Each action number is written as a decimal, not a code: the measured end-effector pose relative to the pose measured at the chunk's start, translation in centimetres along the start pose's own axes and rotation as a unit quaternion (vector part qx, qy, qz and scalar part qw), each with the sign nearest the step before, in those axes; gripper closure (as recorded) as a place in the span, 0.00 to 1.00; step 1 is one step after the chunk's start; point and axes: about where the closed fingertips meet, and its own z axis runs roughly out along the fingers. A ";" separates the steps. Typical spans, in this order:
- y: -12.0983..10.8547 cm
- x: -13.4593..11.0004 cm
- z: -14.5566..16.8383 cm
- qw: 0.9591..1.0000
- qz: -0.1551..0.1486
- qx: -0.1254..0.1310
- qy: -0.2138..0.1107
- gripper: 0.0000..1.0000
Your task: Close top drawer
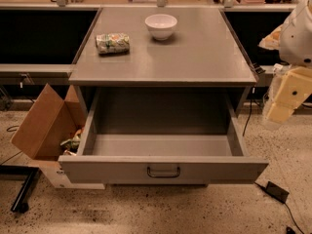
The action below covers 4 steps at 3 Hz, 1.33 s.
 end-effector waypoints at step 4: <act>7.4 1.2 11.7 0.986 -0.085 -0.132 -0.048 0.00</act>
Offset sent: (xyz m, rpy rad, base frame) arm -0.0186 0.0136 -0.0874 0.0959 0.1814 0.1410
